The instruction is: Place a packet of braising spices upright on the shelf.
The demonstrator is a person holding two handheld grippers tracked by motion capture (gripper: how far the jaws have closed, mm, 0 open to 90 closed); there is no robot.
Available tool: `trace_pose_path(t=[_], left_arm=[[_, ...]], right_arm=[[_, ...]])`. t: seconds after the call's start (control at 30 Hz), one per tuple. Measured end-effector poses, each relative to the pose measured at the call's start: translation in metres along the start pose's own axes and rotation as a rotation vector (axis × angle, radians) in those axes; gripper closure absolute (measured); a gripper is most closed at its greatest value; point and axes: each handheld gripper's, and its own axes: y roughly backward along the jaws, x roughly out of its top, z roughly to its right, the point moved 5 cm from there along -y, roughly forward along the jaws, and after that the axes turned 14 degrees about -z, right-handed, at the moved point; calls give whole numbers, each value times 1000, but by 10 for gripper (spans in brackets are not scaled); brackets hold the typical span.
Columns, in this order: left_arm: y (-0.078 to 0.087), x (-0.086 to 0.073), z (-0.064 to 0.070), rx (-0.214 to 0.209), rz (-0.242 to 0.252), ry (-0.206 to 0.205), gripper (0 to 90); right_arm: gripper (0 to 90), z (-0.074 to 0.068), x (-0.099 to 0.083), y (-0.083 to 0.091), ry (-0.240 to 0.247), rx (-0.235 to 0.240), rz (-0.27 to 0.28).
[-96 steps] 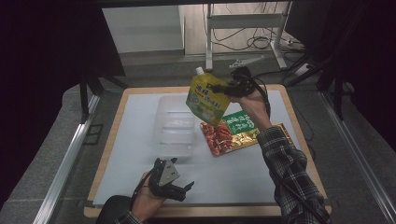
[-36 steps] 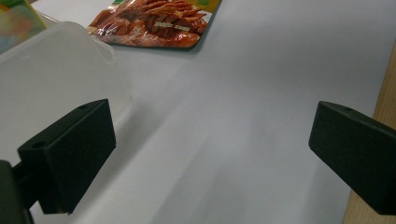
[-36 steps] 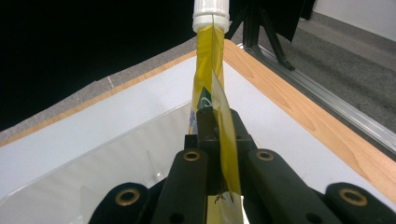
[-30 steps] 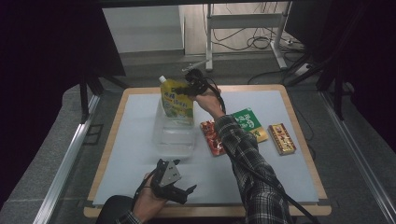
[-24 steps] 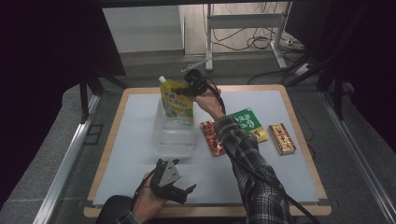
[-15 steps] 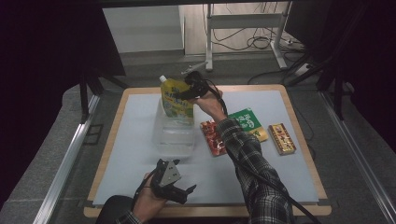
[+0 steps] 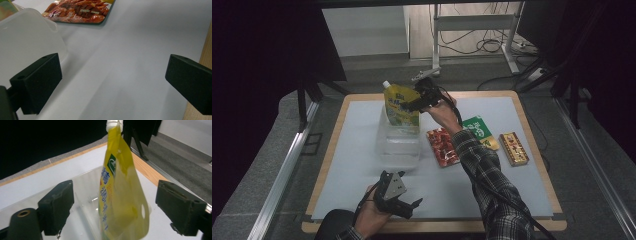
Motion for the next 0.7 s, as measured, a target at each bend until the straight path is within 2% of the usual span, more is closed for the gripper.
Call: trace_pose_path(t=[0.13,0.37,0.43,0.7], left_arm=[[-1,0,1,-4,-2,-4,5],[-2,0,2,-6,-4,-2,5],[-2,0,2,-6,-4,-2,5],[-2,0,1,-3,-10,-7,5]], right_arm=[[112,-2,-3,4,3,31,2],[45,-5,-8,13,13,21,3],[33,-7,-10,15,12,32,3],[17,-15,-21,24,31,28,-10]])
